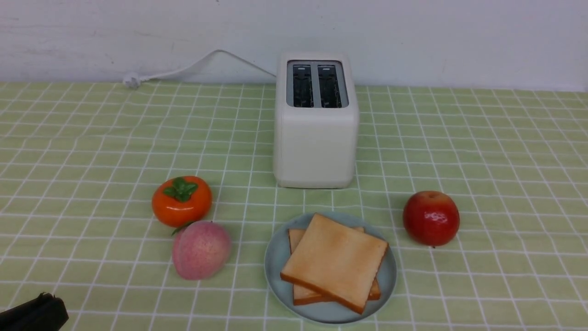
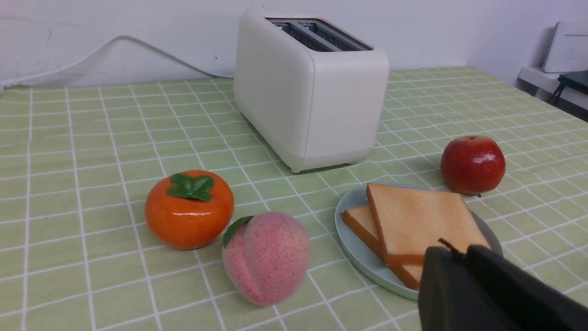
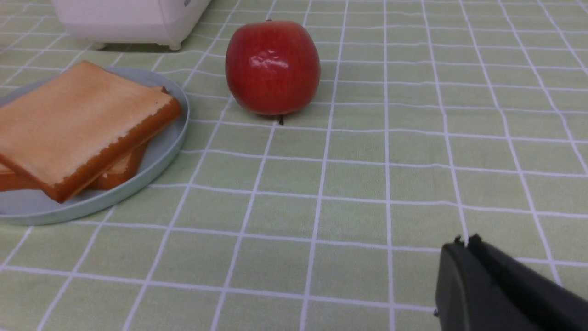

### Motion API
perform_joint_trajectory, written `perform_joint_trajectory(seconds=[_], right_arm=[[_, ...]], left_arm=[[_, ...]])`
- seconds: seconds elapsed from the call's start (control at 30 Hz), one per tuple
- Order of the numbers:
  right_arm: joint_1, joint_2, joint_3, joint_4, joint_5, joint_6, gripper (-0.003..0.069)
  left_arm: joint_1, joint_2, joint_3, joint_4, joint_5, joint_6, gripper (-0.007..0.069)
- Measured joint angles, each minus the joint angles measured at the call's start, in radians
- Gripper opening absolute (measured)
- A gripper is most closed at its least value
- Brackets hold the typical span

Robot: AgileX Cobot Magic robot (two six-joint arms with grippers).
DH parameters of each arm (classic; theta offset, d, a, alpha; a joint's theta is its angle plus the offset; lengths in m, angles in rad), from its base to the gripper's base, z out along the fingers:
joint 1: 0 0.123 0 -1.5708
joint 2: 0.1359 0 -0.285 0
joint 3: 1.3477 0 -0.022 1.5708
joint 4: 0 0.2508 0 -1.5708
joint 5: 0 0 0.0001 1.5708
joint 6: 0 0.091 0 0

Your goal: Take toasted bread from bread machine on green coffee tablecloth place on plate.

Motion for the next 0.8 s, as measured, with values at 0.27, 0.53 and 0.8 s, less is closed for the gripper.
perform_joint_trajectory(seconds=[0.27, 0.53, 0.8], right_arm=[[0.0, 0.0, 0.0, 0.0, 0.0, 0.0, -0.0018], [0.0, 0.0, 0.0, 0.0, 0.0, 0.0, -0.0016], [0.0, 0.0, 0.0, 0.0, 0.0, 0.0, -0.0006]], left_arm=[[0.0, 0.0, 0.0, 0.0, 0.0, 0.0, 0.0039], [0.0, 0.0, 0.0, 0.0, 0.0, 0.0, 0.0044], [0.0, 0.0, 0.0, 0.0, 0.0, 0.0, 0.0057]])
